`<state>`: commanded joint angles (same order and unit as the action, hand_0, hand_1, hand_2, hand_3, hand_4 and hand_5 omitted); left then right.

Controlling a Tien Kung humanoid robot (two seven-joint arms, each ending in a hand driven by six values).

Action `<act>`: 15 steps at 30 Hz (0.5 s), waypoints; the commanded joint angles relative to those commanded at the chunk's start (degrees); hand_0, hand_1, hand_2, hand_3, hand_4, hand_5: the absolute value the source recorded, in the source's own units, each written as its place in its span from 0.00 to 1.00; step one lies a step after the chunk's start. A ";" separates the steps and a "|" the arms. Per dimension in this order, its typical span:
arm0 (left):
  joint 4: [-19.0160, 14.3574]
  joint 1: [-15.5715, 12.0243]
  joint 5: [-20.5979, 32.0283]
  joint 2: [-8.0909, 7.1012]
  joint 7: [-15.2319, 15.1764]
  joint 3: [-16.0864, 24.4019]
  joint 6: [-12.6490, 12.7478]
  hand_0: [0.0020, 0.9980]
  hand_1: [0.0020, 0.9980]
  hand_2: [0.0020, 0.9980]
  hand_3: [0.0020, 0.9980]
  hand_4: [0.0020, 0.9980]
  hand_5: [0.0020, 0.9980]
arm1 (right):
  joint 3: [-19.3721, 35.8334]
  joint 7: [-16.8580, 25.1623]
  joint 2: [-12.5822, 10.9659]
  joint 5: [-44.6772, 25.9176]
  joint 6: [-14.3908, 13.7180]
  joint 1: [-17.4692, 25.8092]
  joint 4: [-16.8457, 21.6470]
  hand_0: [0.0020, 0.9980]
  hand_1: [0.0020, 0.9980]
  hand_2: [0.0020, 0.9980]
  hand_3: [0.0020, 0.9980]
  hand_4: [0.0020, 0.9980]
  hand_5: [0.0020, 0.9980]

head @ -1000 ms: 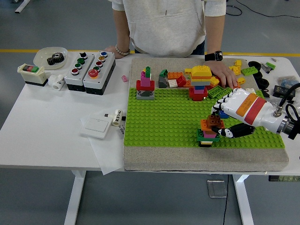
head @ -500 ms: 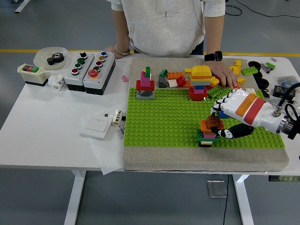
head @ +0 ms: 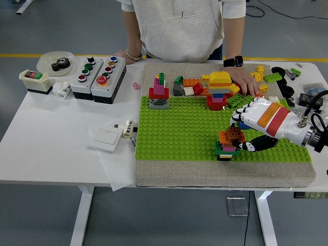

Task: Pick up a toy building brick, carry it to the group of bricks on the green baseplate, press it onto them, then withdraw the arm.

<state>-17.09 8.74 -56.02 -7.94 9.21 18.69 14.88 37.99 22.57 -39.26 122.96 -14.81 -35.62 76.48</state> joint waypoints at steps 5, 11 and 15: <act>-0.02 0.09 0.07 0.00 -0.02 -0.07 -0.05 0.68 0.60 0.74 0.65 0.75 0.65 | 0.19 0.01 0.02 -0.19 0.25 -0.06 -0.02 0.32 0.52 0.69 0.60 0.82 0.43; 0.00 0.18 0.06 -0.01 -0.08 -0.06 -0.05 0.68 0.60 0.74 0.65 0.75 0.65 | 0.41 -0.05 -0.05 -0.19 0.73 -0.09 -0.02 0.34 0.54 0.71 0.66 0.86 0.45; 0.02 0.27 0.06 -0.04 -0.10 -0.07 -0.07 0.68 0.60 0.74 0.65 0.75 0.65 | 0.62 -0.02 -0.10 -0.27 1.01 -0.13 -0.02 0.34 0.54 0.72 0.69 0.87 0.45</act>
<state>-17.07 9.02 -55.96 -7.98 9.11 18.62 14.81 38.61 22.55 -39.36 122.69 -13.81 -35.75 76.45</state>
